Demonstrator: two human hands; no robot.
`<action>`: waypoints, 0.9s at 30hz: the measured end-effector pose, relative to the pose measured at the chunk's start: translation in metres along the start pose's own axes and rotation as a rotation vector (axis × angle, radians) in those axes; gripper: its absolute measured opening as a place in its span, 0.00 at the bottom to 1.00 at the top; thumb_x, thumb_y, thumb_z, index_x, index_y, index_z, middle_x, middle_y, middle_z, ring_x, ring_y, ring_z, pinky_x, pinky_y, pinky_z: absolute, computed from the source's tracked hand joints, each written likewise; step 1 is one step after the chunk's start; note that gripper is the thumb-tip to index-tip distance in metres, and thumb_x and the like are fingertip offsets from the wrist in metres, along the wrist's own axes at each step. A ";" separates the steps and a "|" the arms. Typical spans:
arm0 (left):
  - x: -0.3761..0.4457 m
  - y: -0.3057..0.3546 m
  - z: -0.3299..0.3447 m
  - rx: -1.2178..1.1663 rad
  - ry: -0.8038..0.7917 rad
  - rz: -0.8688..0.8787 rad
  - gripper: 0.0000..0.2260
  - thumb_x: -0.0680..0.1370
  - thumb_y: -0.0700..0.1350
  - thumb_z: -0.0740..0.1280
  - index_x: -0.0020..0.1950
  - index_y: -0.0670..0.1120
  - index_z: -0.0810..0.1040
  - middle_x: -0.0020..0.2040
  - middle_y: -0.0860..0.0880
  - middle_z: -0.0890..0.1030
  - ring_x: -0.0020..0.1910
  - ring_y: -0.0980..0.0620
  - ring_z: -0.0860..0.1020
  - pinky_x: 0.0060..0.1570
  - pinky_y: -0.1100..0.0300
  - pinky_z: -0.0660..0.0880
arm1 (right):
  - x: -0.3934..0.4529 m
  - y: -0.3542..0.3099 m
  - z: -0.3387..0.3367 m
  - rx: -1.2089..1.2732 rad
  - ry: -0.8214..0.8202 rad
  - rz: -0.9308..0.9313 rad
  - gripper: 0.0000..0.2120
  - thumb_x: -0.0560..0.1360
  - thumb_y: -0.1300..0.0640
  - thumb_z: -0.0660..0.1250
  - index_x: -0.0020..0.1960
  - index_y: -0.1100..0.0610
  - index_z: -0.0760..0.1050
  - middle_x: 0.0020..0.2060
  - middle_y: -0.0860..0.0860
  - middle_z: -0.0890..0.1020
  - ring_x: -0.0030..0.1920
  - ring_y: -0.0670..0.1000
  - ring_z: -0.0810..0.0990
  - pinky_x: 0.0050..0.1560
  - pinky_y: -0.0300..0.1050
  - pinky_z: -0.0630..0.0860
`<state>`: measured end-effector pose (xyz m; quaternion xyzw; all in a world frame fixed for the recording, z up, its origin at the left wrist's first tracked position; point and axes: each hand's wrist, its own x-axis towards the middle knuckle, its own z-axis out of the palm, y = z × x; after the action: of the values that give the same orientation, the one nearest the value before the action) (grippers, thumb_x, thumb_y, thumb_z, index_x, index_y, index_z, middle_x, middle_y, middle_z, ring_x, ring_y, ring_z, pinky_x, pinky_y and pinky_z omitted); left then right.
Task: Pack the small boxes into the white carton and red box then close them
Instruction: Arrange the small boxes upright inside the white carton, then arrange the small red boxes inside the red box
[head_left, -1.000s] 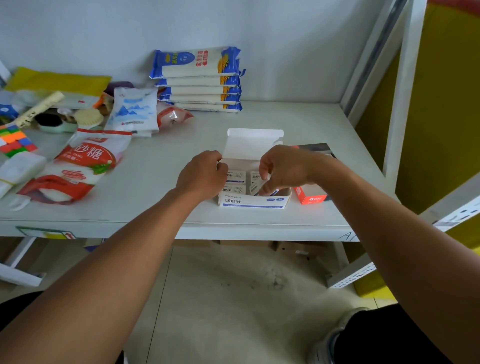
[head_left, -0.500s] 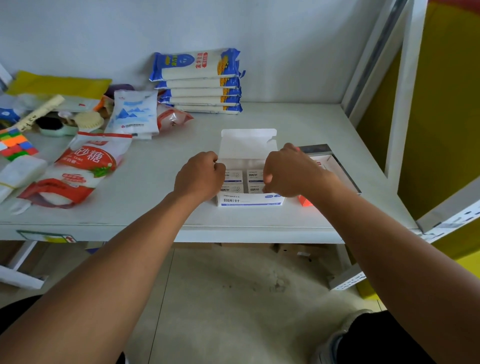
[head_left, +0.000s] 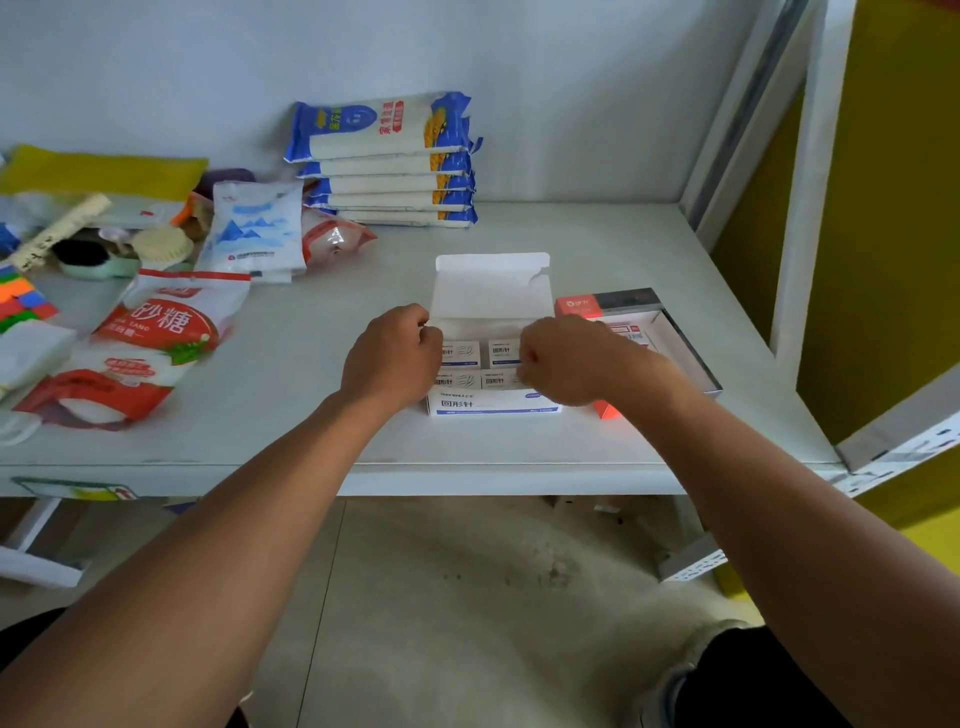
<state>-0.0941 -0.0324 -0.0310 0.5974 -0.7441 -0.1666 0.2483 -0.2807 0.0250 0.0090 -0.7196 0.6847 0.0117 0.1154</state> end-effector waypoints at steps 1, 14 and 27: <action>0.000 -0.001 -0.001 -0.004 -0.003 0.003 0.11 0.77 0.46 0.56 0.48 0.45 0.77 0.48 0.47 0.81 0.42 0.46 0.78 0.35 0.55 0.74 | 0.000 0.002 -0.002 0.017 0.023 0.019 0.07 0.74 0.54 0.61 0.49 0.55 0.73 0.48 0.55 0.80 0.47 0.58 0.76 0.47 0.48 0.73; 0.005 -0.003 -0.004 0.001 -0.014 0.003 0.11 0.76 0.46 0.57 0.50 0.45 0.77 0.51 0.47 0.81 0.46 0.44 0.78 0.44 0.49 0.77 | 0.012 0.010 0.003 0.150 0.269 0.009 0.10 0.73 0.59 0.58 0.49 0.56 0.76 0.43 0.54 0.82 0.43 0.59 0.79 0.45 0.51 0.79; 0.013 -0.015 -0.011 0.067 0.209 -0.029 0.10 0.77 0.46 0.59 0.51 0.44 0.78 0.54 0.45 0.80 0.49 0.42 0.78 0.45 0.51 0.75 | -0.011 0.103 -0.020 0.157 0.137 0.428 0.13 0.78 0.55 0.57 0.51 0.61 0.76 0.47 0.56 0.81 0.39 0.54 0.78 0.39 0.46 0.76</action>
<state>-0.0784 -0.0481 -0.0278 0.6301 -0.7106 -0.0819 0.3022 -0.3859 0.0286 0.0153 -0.5462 0.8266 -0.0661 0.1190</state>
